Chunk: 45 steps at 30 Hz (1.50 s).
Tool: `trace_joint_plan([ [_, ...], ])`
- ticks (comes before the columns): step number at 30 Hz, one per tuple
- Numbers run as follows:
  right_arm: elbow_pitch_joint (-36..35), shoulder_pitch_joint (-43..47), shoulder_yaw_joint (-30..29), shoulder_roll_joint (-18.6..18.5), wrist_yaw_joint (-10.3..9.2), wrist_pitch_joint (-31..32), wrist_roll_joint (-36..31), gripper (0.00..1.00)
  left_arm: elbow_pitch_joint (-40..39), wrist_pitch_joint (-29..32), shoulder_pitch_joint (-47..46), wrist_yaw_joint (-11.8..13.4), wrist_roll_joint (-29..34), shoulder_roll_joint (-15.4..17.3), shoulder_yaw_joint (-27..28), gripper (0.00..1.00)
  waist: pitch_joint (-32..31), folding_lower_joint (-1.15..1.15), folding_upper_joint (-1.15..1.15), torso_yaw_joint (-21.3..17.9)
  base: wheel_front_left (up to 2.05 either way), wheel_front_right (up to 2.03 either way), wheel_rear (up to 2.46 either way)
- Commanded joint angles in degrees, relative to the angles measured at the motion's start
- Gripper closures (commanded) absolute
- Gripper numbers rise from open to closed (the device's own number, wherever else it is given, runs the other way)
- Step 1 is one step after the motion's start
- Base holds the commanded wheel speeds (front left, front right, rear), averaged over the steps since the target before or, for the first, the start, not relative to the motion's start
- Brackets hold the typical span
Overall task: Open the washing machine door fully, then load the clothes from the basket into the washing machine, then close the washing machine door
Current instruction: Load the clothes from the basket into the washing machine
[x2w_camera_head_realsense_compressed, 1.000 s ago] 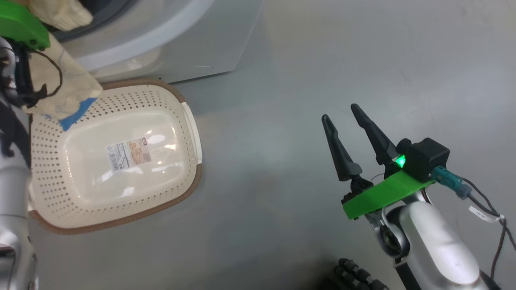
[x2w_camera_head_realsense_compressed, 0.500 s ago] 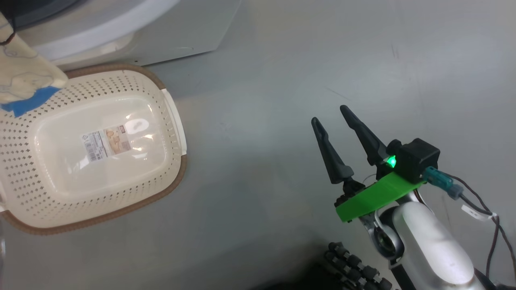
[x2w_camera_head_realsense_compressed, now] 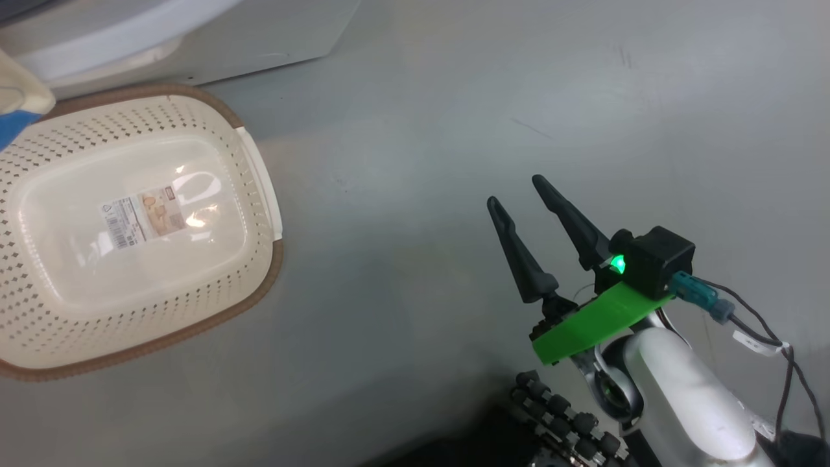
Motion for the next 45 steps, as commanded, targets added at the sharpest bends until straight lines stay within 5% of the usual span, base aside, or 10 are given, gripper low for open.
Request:
trace_joint_plan([
  [1, -1.6, 0.91, 0.89, -0.01, 0.21, -0.38, 0.52, 0.0, -1.99, -0.92, -3.07, 0.51, 0.48, 2.88, 0.06, 1.0, 0.4, 0.0, 0.0, -0.25, 0.0, 0.0, 0.0],
  [13, -2.35, -0.47, 1.35, -0.01, 0.21, -0.38, 1.22, 0.0, -14.47, -2.74, -4.66, 3.22, 0.95, 3.86, 0.32, 1.0, 2.98, 0.0, 0.0, -1.24, 0.0, 0.0, 0.0],
  [26, -1.79, -0.04, 1.97, -0.01, 0.21, -0.38, 1.7, 0.0, -2.44, -0.56, -5.14, 2.37, 0.75, 3.15, -1.67, 1.0, 1.96, 0.0, 0.0, -1.35, 0.0, 0.0, 0.0],
  [28, -1.73, -0.08, 1.89, -0.01, 0.21, -0.38, 1.72, 0.0, -1.06, -0.06, -5.88, 2.14, 0.88, 2.93, -2.18, 0.82, 1.75, 0.0, 0.0, -1.28, 0.0, 0.0, 0.0],
  [31, -1.69, -0.09, 1.81, -0.01, 0.21, -0.38, 1.71, 0.0, 0.41, 0.66, -6.52, 2.07, 0.98, 2.7, -2.64, 0.71, 1.53, 0.0, 0.0, -1.18, 0.0, 0.0, 0.0],
  [33, -1.65, -0.06, 1.75, -0.01, 0.21, -0.38, 1.69, 0.0, 2.02, 1.82, -6.92, 2.14, 0.97, 2.41, -2.98, 0.51, 1.23, 0.0, 0.0, -1.04, 0.0, 0.0, 0.0],
  [34, -1.65, -0.04, 1.7, -0.01, 0.21, -0.38, 1.69, 0.0, 2.65, 2.26, -7.12, 2.2, 1.04, 2.29, -3.21, 0.16, 1.13, 0.0, 0.0, -0.97, 0.0, 0.0, 0.0],
  [35, -1.61, -0.03, 1.65, -0.01, 0.21, -0.38, 1.69, 0.0, 3.21, 2.59, -7.32, 2.22, 1.05, 2.2, -3.37, 0.0, 1.03, 0.0, 0.0, -0.91, 0.0, 0.0, 0.0],
  [45, -1.34, 0.19, 0.9, -0.01, 0.21, -0.38, 1.14, 0.0, 9.09, 5.76, -6.63, 3.62, -0.88, 0.01, -3.34, 0.0, -1.03, 0.0, 0.0, 0.48, 0.0, 0.0, 0.0],
])
